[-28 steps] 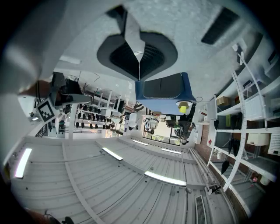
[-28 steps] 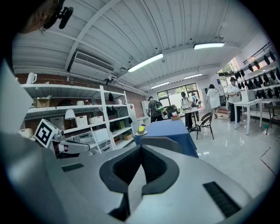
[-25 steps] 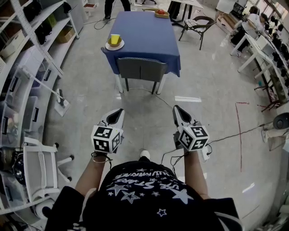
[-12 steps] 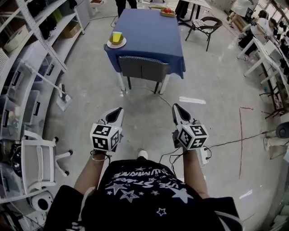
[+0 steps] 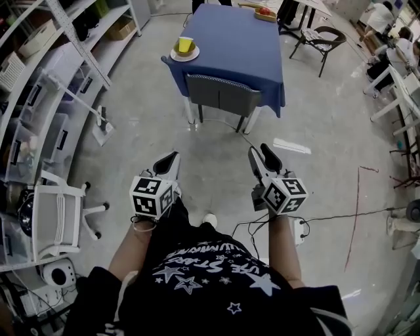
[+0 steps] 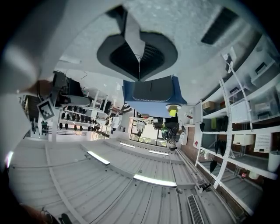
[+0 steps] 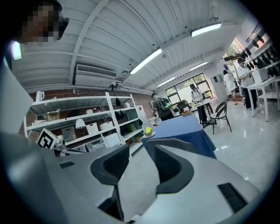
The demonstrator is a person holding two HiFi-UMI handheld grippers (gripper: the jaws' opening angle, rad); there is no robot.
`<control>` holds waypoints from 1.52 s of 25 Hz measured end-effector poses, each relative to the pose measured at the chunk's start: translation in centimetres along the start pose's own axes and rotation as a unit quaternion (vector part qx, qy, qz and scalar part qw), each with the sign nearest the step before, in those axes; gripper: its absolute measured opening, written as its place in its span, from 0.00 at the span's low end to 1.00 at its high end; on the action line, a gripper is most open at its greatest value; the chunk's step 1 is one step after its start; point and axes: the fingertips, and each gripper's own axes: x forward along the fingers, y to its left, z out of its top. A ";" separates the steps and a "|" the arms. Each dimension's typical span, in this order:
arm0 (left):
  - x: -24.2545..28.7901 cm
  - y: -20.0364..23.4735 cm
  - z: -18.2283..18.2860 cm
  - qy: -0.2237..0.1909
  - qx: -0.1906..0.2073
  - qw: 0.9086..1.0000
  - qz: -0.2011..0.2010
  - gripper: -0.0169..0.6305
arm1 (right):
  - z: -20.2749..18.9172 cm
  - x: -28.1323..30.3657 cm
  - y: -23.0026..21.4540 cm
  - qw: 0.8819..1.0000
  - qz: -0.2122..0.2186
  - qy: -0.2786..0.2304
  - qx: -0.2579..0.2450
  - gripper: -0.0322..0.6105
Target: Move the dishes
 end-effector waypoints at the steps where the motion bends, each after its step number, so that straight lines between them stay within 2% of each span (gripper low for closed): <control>1: 0.0 0.3 0.3 -0.003 0.000 1.000 0.003 0.06 | 0.0 0.4 0.2 1.000 0.008 0.001 0.001 0.35; 4: 0.2 1.4 0.6 -0.004 -0.002 1.000 0.006 0.06 | -0.5 1.8 0.8 1.000 0.022 0.009 0.007 0.47; 9: 1.9 3.8 0.4 0.004 -0.014 1.000 0.001 0.06 | -1.5 3.9 0.6 0.999 0.007 0.033 0.018 0.56; 16: 5.8 8.1 2.8 -0.008 -0.019 1.000 -0.017 0.06 | -1.0 9.2 -0.3 0.999 -0.014 0.049 0.019 0.56; 24: 11.7 16.9 5.6 0.003 -0.036 0.999 -0.028 0.06 | 1.0 19.5 -0.5 0.997 -0.028 0.060 0.035 0.56; 33: 17.0 25.4 9.0 0.010 -0.033 0.998 -0.047 0.06 | 3.5 30.2 0.2 0.996 -0.039 0.067 0.043 0.56; 38: 18.6 29.7 9.8 0.014 -0.048 0.997 -0.056 0.06 | 4.3 34.6 1.0 0.994 -0.041 0.055 0.080 0.56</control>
